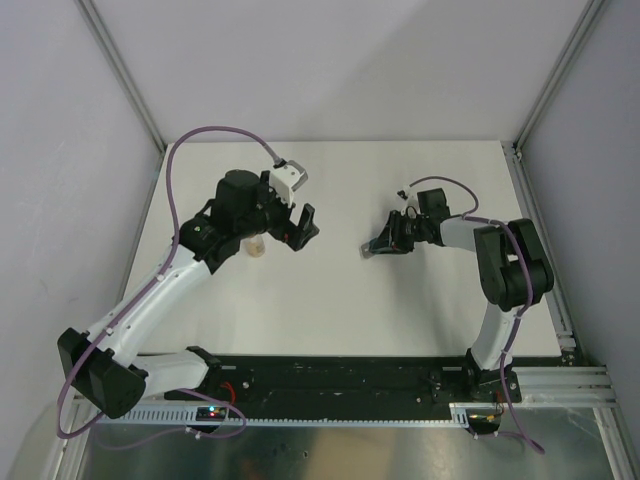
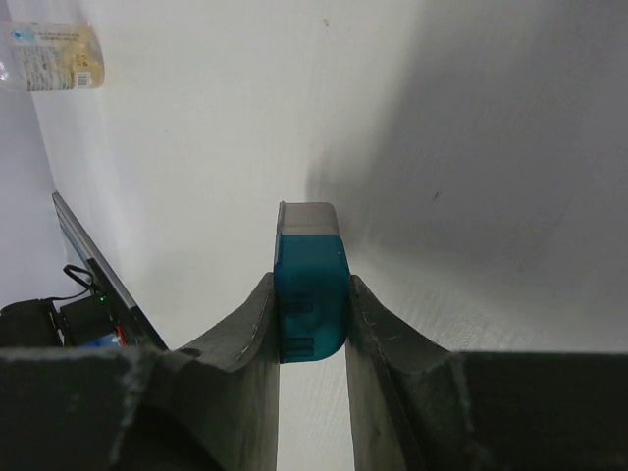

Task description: Sort the pills into containers

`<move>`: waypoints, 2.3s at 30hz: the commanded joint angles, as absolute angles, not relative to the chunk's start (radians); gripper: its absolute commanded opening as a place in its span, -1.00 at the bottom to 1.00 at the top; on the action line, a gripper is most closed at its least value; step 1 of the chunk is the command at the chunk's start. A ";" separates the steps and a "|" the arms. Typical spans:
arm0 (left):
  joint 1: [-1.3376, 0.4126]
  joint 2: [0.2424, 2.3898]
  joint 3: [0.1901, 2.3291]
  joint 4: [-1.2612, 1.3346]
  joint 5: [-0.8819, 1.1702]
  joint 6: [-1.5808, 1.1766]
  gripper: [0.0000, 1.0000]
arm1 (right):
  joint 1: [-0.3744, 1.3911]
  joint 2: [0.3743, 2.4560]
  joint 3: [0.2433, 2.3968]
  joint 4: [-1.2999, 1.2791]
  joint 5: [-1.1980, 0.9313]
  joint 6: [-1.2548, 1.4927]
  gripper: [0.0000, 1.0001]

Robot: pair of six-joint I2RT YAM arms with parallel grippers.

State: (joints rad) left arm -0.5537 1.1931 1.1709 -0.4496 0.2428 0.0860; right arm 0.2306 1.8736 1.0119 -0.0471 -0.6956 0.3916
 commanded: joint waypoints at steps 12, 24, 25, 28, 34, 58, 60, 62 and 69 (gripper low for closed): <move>-0.549 1.159 1.151 -0.415 0.259 0.082 0.99 | 0.218 1.899 1.043 -0.056 -0.685 0.361 -0.19; -0.549 1.152 1.142 -0.412 0.262 0.084 0.99 | 0.213 1.897 1.053 -0.084 -0.673 0.341 0.00; -0.548 1.151 1.142 -0.413 0.261 0.084 0.99 | 0.213 1.894 1.054 -0.086 -0.670 0.338 0.00; -0.549 1.148 1.139 -0.411 0.262 0.085 0.99 | 0.211 1.885 1.055 -0.097 -0.661 0.328 0.01; -0.548 1.143 1.136 -0.410 0.260 0.084 0.99 | 0.208 1.858 1.055 -0.126 -0.633 0.304 0.03; -0.549 1.117 1.129 -0.409 0.254 0.086 0.99 | 0.191 1.763 1.055 -0.252 -0.553 0.202 0.06; -0.549 1.117 1.129 -0.409 0.241 0.088 0.99 | 0.188 1.751 1.055 -0.259 -0.548 0.193 0.07; -0.549 1.114 1.129 -0.408 0.225 0.091 0.99 | 0.186 1.736 1.055 -0.269 -0.539 0.183 0.08; -0.549 1.092 1.120 -0.407 0.174 0.105 0.99 | 0.178 1.667 1.054 -0.311 -0.499 0.141 0.13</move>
State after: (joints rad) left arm -0.5537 1.1343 1.1271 -0.4339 0.2142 0.0879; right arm 0.1848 1.7393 1.0309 -0.2813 -0.5377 0.1879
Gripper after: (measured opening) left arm 0.996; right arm 0.556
